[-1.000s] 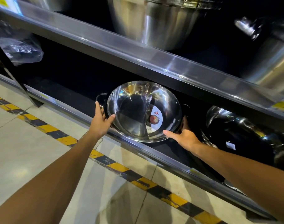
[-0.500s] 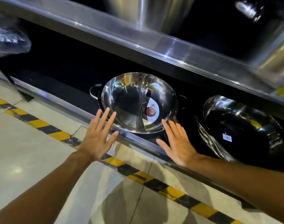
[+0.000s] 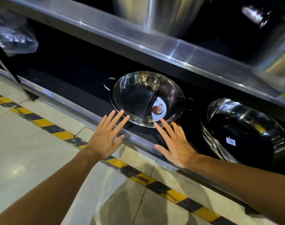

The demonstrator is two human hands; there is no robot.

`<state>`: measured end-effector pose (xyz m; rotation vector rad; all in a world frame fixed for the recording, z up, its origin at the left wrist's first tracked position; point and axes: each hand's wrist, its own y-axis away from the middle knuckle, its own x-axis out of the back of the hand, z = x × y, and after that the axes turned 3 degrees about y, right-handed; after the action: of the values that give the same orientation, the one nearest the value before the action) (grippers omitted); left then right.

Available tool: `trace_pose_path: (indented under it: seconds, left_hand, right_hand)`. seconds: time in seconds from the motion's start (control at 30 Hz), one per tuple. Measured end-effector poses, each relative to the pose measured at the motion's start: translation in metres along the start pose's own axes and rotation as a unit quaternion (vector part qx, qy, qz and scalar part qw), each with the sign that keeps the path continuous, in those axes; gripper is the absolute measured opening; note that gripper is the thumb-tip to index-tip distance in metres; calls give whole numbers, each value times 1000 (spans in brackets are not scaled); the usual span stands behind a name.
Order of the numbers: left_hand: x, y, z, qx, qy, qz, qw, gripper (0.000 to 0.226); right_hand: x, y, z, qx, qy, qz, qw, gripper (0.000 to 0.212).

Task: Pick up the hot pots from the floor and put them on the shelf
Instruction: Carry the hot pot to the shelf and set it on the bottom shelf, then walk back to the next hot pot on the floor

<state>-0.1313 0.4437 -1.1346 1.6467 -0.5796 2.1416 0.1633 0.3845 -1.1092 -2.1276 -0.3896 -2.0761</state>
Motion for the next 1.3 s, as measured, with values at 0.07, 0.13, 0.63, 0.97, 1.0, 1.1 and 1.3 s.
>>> trace_pose_path:
  seconds: [0.07, 0.13, 0.63, 0.97, 1.0, 1.1, 1.3]
  left_hand:
    - [2, 0, 0, 7, 2, -9, 1000, 64]
    - [2, 0, 2, 15, 4, -14, 1000, 68]
    - [118, 191, 25, 240, 57, -115, 962, 71]
    - [528, 396, 68, 465, 71, -150, 869, 106]
    - [570, 411, 70, 480, 76, -130, 864, 114]
    - [677, 457, 73, 526, 69, -93, 843, 96]
    - [794, 528, 46, 587, 39, -50, 807, 71]
  right_hand:
    - [0, -1, 0, -2, 1, 2, 1000, 75]
    - [0, 0, 0, -3, 5, 3, 1000, 75]
    - [98, -6, -128, 190, -45, -42, 980, 62]
    - [433, 32, -342, 277, -63, -206, 936, 64]
    - [469, 31, -365, 282, -68, -208, 934, 63]
    - [563, 30, -429, 306, -76, -208, 926, 61]
    - [674, 4, -527, 317, -80, -208, 922, 64]
